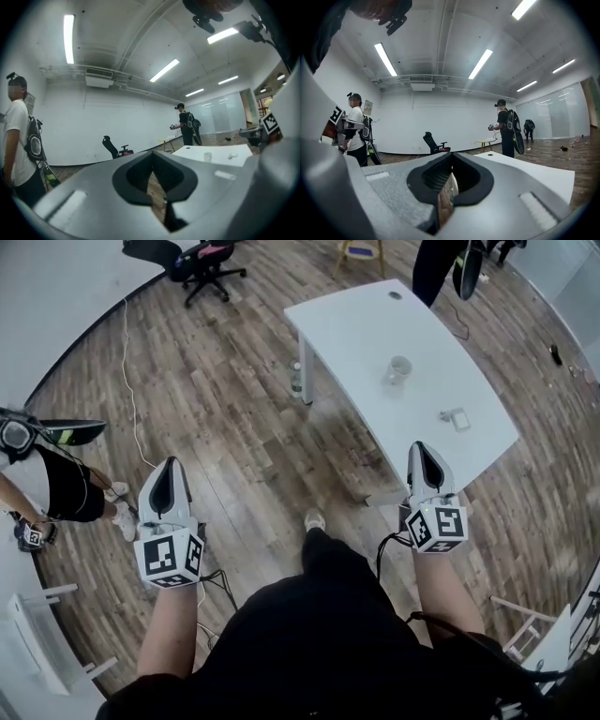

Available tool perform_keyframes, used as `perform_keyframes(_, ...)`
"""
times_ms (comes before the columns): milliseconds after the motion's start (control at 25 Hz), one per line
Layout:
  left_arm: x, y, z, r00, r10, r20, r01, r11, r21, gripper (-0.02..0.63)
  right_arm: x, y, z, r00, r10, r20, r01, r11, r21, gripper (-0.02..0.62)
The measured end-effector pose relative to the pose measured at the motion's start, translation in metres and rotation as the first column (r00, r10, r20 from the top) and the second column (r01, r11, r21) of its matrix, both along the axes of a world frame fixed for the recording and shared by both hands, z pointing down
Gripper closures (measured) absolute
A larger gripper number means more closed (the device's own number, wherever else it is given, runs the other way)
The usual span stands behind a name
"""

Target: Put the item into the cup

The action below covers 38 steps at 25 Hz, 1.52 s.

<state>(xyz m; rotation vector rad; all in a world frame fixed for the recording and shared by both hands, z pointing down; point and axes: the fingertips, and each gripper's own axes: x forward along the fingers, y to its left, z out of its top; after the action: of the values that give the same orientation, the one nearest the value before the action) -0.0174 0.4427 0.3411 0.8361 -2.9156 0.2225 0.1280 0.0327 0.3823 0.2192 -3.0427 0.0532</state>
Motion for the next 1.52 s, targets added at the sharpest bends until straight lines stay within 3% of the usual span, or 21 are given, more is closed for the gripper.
perform_keyframes(320,-0.078,-0.067,-0.015,0.999,0.035,0.029,-0.035,0.999,-0.002,0.598,-0.072,-0.044,-0.008,1.000,-0.005,0.030,0.006,1.000,-0.013,0.594)
perform_keyframes(680,-0.115,-0.129,-0.036,0.988,0.133,0.072,-0.131,0.991,-0.033,0.598,-0.081,-0.088,-0.005,0.996,0.077,0.047,-0.076,0.997,-0.032,0.594)
perform_keyframes(960,-0.166,-0.188,-0.032,0.964,0.244,0.110,-0.246,0.969,0.010,0.598,-0.081,-0.123,-0.007,0.976,0.203,0.080,-0.204,0.979,0.010,0.594)
perform_keyframes(1120,-0.196,-0.230,-0.034,0.938,0.319,0.134,-0.326,0.945,0.026,0.600,-0.082,-0.149,-0.013,0.953,0.287,0.094,-0.291,0.956,0.037,0.594)
perform_keyframes(1280,-0.230,-0.269,-0.038,0.899,0.413,0.145,-0.422,0.906,0.034,0.600,-0.091,-0.153,-0.023,0.928,0.359,0.097,-0.365,0.929,0.057,0.594)
perform_keyframes(1400,-0.249,-0.303,-0.035,0.864,0.485,0.138,-0.494,0.869,0.034,0.599,-0.093,-0.154,-0.026,0.906,0.412,0.095,-0.420,0.904,0.081,0.594)
perform_keyframes(1520,-0.265,-0.345,-0.032,0.813,0.569,0.127,-0.576,0.817,0.031,0.598,-0.084,-0.165,-0.023,0.860,0.504,0.079,-0.509,0.857,0.075,0.594)
